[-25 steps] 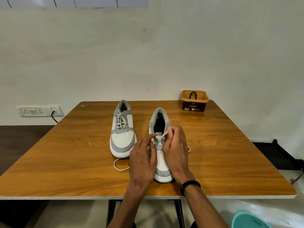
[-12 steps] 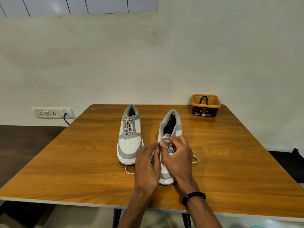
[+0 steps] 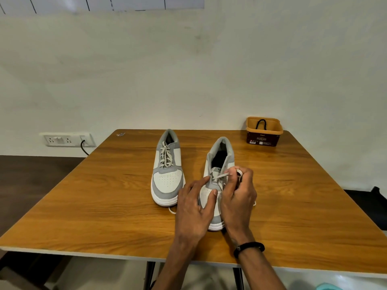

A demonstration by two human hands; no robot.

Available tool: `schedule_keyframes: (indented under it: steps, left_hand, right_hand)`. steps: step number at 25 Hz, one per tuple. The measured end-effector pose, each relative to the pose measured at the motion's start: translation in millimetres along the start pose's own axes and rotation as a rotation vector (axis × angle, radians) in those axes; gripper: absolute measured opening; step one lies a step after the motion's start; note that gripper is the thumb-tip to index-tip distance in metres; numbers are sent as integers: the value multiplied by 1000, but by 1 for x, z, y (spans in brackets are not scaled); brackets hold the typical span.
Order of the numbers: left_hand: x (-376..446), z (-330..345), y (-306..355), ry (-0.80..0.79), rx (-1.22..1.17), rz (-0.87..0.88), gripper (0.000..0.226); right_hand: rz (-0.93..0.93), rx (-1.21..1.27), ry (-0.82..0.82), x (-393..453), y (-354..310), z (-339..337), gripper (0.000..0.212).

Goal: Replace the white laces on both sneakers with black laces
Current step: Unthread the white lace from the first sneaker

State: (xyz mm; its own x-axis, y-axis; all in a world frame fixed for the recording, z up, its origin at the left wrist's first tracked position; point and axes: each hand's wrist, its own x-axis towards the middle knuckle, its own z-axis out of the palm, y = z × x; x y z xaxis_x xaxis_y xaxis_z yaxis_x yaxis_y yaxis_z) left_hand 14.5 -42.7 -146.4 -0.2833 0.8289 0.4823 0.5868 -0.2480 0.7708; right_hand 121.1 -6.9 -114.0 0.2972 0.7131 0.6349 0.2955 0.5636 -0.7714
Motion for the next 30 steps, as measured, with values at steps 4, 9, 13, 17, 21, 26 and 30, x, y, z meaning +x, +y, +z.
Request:
schedule_keyframes:
  steps: [4,9,13,17,21,26,30]
  left_hand:
    - [1,0,1,5,1,-11,45]
    - [-1,0,2,-11,23,-22,45]
    - [1,1,1,-15,35,-27,47]
    - [1,0,-1,-13,40,-9,47]
    - [1,0,0,-4,48,-26,48]
    - [0,0,0,-8,24,-49,49]
    - [-1,1,1,4,1,-60,46]
  right_hand:
    - [34,97,-83,1,-3,-3,11]
    - [94,66,8,-1,-2,-3,10]
    - [46,-67,-14,-2,6,-3,9]
    - [25,-145,-174,-4,12,-11,23]
    - [20,-204,-207,-7,14,-22,16]
    - [95,-297,-302,-5,14,-26,13]
    - [69,-179,-203,-1,13,-30,7]
